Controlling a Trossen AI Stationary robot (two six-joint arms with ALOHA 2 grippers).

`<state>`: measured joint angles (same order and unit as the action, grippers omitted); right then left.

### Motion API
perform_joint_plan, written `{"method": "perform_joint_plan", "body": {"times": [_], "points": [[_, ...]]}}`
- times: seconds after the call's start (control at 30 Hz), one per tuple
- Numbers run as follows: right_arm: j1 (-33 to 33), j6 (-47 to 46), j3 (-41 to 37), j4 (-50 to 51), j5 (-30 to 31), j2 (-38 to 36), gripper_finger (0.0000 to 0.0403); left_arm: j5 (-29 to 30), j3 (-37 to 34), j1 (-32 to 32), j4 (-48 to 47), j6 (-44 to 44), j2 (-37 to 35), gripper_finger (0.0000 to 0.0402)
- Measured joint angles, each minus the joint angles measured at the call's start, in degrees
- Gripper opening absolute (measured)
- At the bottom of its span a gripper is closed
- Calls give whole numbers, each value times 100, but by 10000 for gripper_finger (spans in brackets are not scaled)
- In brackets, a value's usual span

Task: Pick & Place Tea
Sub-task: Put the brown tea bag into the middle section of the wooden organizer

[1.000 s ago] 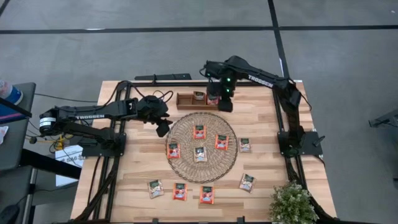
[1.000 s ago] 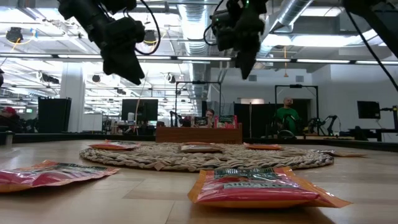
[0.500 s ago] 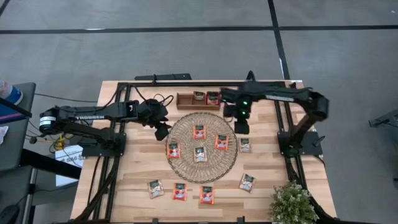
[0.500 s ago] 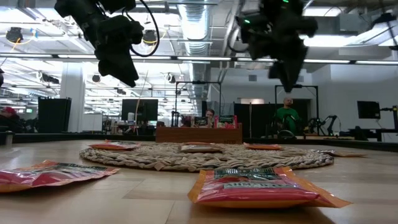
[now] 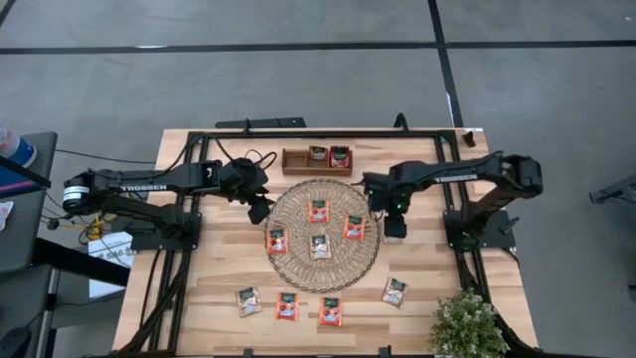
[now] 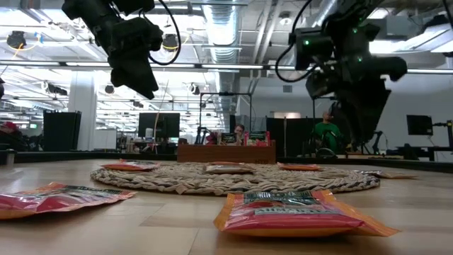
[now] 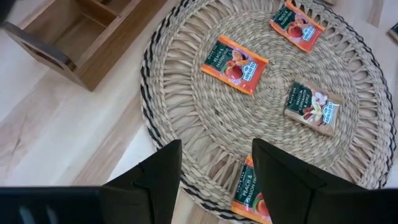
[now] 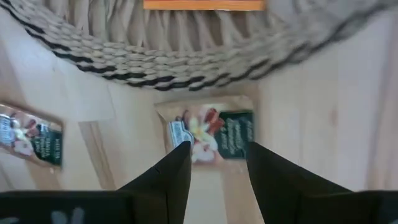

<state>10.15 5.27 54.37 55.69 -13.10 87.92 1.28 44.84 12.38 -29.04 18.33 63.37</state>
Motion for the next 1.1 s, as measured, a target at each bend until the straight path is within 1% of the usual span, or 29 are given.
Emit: {"method": "perform_joint_plan", "body": {"times": [0.07,0.2,0.4,0.77,0.97,1.1], "points": [[-84,17,-54,-177,34,135,146,2,0,0,0,49,0,188],[-152,75,-70,-347,356,415,146,2,0,0,0,62,0,188],[-137,209,-164,-424,417,698,146,-11,0,-2,-2,62,0,188],[196,255,-620,-824,448,607,146,-14,0,-2,-49,37,0,188],[138,377,-739,-897,472,581,145,-16,0,-2,-44,34,0,188],[-2,320,-854,-1033,620,576,145,-16,0,-2,-46,34,0,188]]}}
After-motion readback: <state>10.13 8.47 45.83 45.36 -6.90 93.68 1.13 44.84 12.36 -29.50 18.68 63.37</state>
